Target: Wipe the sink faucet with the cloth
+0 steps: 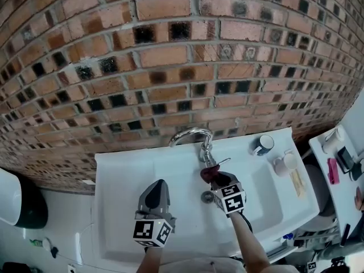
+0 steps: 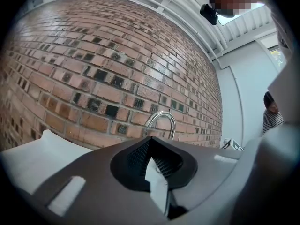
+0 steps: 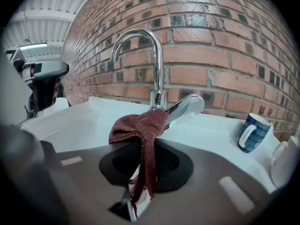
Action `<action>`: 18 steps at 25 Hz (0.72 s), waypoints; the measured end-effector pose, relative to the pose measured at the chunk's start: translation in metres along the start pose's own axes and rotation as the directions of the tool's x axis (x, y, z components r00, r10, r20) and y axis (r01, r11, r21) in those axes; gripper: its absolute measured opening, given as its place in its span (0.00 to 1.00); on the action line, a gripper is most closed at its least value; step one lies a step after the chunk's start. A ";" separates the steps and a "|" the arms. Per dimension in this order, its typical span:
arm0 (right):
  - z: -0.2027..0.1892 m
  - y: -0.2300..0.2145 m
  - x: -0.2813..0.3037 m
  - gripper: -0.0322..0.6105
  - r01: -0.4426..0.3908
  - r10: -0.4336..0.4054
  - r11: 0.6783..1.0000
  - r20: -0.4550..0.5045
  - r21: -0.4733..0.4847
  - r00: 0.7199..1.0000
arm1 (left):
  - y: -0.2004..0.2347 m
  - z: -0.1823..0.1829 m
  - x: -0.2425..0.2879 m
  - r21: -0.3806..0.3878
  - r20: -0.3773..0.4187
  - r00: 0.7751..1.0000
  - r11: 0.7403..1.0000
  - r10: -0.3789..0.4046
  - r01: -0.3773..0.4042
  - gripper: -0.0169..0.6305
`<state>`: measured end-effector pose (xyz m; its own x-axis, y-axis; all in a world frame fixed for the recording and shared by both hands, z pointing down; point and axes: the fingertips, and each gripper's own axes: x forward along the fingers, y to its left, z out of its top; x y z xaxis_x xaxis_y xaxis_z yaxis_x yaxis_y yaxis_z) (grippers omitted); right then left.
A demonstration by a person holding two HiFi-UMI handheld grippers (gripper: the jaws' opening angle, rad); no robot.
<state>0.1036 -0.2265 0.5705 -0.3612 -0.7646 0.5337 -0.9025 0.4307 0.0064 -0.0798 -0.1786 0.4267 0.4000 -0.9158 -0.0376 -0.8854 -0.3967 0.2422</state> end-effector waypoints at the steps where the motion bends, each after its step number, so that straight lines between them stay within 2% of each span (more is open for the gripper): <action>1: 0.002 -0.005 -0.004 0.13 0.015 -0.015 1.000 0.007 0.005 1.000 | 0.000 0.000 0.000 -0.002 0.001 1.000 1.000 0.000 0.000 0.02; 4: 0.012 -0.031 -0.021 0.13 0.081 -0.083 0.995 0.053 0.052 0.995 | 0.002 0.001 0.000 -0.006 0.004 1.000 1.000 -0.002 0.002 0.02; 8: 0.029 -0.075 -0.048 0.13 0.182 -0.195 0.976 0.113 0.119 0.974 | 0.002 0.004 0.000 -0.014 0.010 1.000 1.000 0.003 -0.002 0.02; 12: 0.037 -0.097 -0.062 0.13 0.236 -0.255 0.961 0.129 0.145 0.958 | -0.003 0.001 0.000 -0.020 0.014 1.000 1.000 -0.012 0.012 0.02; 14: 0.035 -0.087 -0.061 0.13 0.221 -0.240 0.962 0.111 0.161 0.964 | -0.005 0.002 0.000 -0.019 0.015 1.000 1.000 -0.014 0.015 0.02; 15: 0.031 -0.075 -0.058 0.13 0.188 -0.206 0.967 0.095 0.171 0.974 | -0.005 0.002 0.000 -0.018 0.016 1.000 1.000 -0.014 0.014 0.02; 18: 0.020 -0.018 -0.036 0.13 0.015 -0.026 0.981 0.053 0.194 0.998 | -0.004 0.003 -0.001 -0.017 0.019 1.000 1.000 -0.008 0.008 0.02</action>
<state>0.1280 -0.2157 0.5342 -0.3497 -0.7998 0.4879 -0.9362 0.3182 -0.1495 -0.0770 -0.1765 0.4225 0.4021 -0.9138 -0.0578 -0.8780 -0.4027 0.2585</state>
